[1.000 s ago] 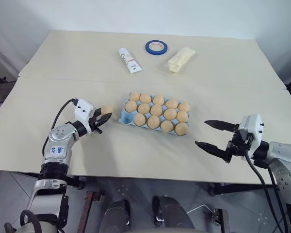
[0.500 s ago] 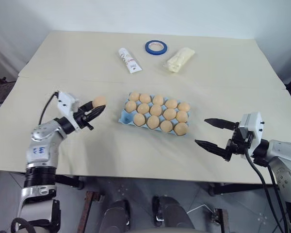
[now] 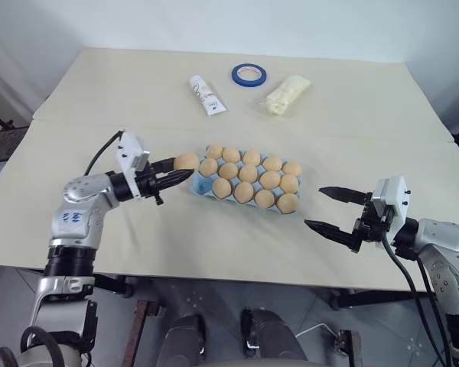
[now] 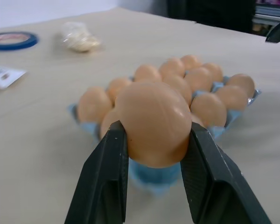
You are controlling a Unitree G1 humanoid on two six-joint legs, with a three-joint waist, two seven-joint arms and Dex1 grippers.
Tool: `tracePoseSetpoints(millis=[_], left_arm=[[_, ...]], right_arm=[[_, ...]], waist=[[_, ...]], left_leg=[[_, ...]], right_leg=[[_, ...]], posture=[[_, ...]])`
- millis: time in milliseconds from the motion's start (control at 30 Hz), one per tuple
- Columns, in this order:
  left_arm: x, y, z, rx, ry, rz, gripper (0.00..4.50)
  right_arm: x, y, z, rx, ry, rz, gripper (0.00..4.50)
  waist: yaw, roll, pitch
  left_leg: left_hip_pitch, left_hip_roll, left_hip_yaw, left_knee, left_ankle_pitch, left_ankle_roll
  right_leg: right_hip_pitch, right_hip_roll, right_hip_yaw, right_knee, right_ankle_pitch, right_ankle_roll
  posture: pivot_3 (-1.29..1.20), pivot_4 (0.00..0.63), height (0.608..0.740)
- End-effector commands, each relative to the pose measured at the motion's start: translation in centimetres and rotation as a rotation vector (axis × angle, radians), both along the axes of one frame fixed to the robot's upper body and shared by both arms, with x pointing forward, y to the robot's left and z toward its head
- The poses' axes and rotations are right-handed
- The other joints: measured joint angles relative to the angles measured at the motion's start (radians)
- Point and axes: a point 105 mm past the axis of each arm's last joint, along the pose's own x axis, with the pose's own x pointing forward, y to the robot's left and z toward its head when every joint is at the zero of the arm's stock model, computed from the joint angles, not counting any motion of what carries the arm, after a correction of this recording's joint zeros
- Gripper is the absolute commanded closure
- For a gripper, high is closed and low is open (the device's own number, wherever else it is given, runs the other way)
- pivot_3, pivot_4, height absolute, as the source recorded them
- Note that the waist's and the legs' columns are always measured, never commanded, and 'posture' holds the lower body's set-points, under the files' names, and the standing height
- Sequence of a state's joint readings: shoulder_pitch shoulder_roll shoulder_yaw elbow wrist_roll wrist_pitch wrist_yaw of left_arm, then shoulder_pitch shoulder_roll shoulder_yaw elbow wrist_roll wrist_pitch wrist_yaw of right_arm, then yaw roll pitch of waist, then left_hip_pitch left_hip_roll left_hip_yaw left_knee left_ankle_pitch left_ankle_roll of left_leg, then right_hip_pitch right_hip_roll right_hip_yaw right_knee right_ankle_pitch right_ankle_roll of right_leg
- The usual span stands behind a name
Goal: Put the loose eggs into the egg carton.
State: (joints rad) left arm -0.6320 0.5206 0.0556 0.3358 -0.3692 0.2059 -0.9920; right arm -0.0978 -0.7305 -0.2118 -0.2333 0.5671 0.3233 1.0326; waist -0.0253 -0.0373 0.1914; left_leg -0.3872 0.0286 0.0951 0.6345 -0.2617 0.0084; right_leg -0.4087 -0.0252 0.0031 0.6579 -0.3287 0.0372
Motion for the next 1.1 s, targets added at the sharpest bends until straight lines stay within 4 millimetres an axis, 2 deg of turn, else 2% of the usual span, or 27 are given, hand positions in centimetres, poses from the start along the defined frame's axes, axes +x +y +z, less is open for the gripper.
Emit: tracePoseSetpoints(millis=[33,100,233,433,633,767,800,933,1100], left_arm=[[0.7,-0.7,0.0,0.022,-0.03,-0.017,3.29],[0.9,-1.0,-0.5,0.033,-0.014,-0.025,3.29],[1.1,-1.2,-1.1,0.056,0.004,-0.027,1.94],[0.9,-0.9,-0.9,0.067,-0.004,-0.028,0.02],[0.7,0.2,0.7,0.064,-0.043,0.002,0.02],[0.3,2.2,1.9,0.075,-0.102,0.088,0.02],[0.1,3.1,2.1,0.044,-0.074,0.111,0.02],[-1.5,4.7,4.0,-0.085,-0.154,0.134,0.02],[-4.1,7.2,1.7,-0.023,-0.069,0.164,0.02]], right_arm=[[-0.7,-0.4,0.7,-0.001,-0.041,-0.005,0.0],[-0.7,-0.7,0.8,0.011,-0.054,-0.037,0.0],[-0.8,-1.1,1.2,0.053,-0.073,-0.075,0.0],[-1.1,-1.2,1.2,0.077,-0.065,-0.08,0.0],[-1.1,-1.1,1.2,0.072,-0.061,-0.067,0.0],[-0.9,-1.1,1.4,0.063,-0.063,-0.053,0.0],[-0.7,-1.1,1.4,0.059,-0.063,-0.045,0.0],[-0.1,-0.8,1.6,0.049,-0.063,-0.005,0.0],[0.7,-0.4,1.7,0.033,-0.054,0.056,0.0]], waist=[[-0.003,0.0,0.0],[-0.006,0.0,0.0],[-0.003,0.0,0.0],[-0.001,0.0,0.0],[-0.002,0.0,0.0],[-0.004,0.0,0.0],[-0.006,0.0,0.0],[-0.004,0.0,0.0],[-0.006,0.0,0.0]], left_leg=[[0.0,0.0,0.0,0.0,0.0,0.0],[0.0,0.0,0.001,0.0,0.0,0.0],[0.0,0.0,0.001,0.0,0.0,0.0],[0.0,0.0,0.001,0.002,0.0,0.0],[0.0,0.0,0.001,0.001,0.0,0.0],[0.0,0.0,0.001,0.002,0.0,0.0],[0.0,0.0,0.001,0.001,0.0,0.0],[0.0,0.001,0.0,0.001,0.001,-0.001],[0.001,0.001,0.0,0.001,0.001,-0.001]], right_leg=[[0.0,0.0,0.0,0.0,0.0,0.0],[-0.001,0.0,0.001,0.0,0.0,0.0],[-0.001,0.001,0.001,0.001,0.0,0.0],[0.0,0.0,0.001,0.002,0.0,0.001],[0.0,0.0,0.001,0.002,0.0,0.0],[0.0,0.0,0.001,0.002,0.0,0.0],[0.0,0.0,0.001,0.002,0.0,0.0],[-0.001,0.0,0.001,0.003,0.0,0.0],[0.0,0.0,0.001,0.002,0.0,0.0]], posture=[[0.0,0.15,0.74],[0.0,0.15,0.74],[0.0,0.15,0.74],[0.0,0.15,0.74],[0.0,0.15,0.74],[0.0,0.15,0.74],[0.0,0.15,0.74],[0.0,0.15,0.74],[0.0,0.15,0.74]])
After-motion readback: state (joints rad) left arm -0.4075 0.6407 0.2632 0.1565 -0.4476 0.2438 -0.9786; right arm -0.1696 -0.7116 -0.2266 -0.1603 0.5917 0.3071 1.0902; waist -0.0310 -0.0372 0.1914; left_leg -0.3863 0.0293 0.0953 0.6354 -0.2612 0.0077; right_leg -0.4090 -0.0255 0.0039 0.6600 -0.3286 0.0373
